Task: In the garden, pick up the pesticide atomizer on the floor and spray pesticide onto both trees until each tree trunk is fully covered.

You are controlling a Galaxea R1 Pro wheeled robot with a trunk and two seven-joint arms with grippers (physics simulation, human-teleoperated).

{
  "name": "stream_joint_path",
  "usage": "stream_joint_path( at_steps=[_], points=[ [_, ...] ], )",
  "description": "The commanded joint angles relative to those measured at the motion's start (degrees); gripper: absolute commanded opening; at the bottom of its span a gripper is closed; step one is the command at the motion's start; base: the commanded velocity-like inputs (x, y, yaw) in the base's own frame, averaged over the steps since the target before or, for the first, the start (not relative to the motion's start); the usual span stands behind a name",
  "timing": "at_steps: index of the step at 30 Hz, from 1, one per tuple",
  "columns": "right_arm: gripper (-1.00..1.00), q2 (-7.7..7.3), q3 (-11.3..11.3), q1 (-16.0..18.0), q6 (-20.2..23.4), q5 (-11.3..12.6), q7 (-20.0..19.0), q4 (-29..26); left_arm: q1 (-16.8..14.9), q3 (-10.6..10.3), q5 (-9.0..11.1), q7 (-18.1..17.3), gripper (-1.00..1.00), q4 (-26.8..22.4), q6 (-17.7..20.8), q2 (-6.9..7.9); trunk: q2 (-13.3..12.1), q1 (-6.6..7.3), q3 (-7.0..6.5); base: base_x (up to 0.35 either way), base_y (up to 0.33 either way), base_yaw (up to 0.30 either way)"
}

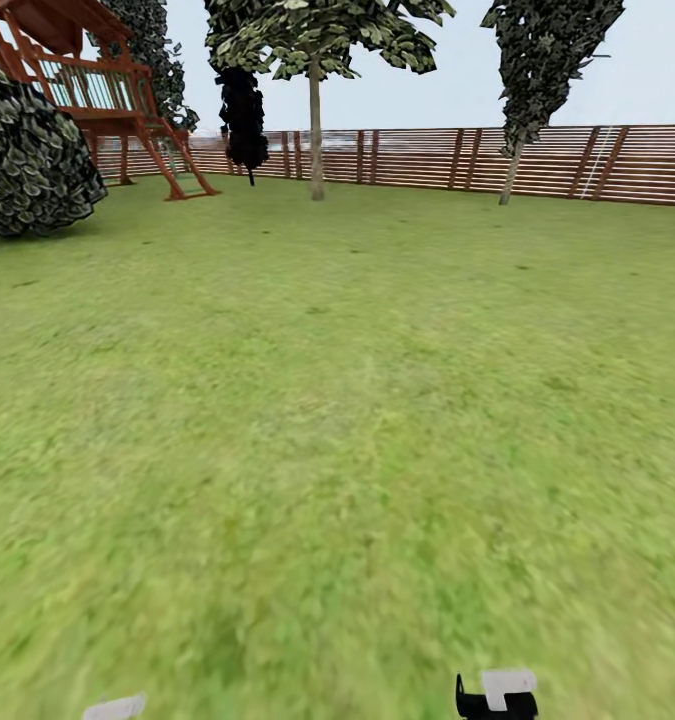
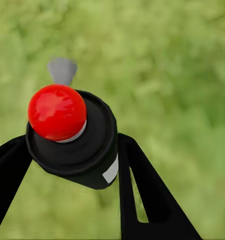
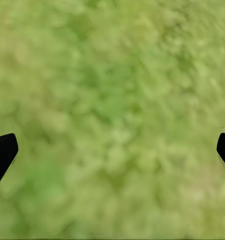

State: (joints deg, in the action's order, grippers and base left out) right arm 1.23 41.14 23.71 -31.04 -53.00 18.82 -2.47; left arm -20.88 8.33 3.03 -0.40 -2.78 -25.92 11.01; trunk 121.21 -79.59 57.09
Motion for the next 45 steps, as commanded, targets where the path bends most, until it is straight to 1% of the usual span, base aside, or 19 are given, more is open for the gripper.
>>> stream_joint_path(
  at_steps=[1, 45],
  points=[
    [1.00, 0.01, 0.34, 0.02, -0.02, -0.61, 0.34, 0.01, -0.03, -0.05, 0.31, -0.04, -1.00, 0.05, -0.19, -0.01, 0.02, -0.03, 0.05, 0.338, 0.000, 0.000],
    [1.00, 0.01, 0.34, 0.02, 0.10, -0.61, 0.34, 0.06, -0.03, -0.07, 0.31, -0.04, -1.00, 0.05, -0.10, -0.02, 0.02, -0.03, 0.05, 0.338, 0.000, 0.000]
  ],
)
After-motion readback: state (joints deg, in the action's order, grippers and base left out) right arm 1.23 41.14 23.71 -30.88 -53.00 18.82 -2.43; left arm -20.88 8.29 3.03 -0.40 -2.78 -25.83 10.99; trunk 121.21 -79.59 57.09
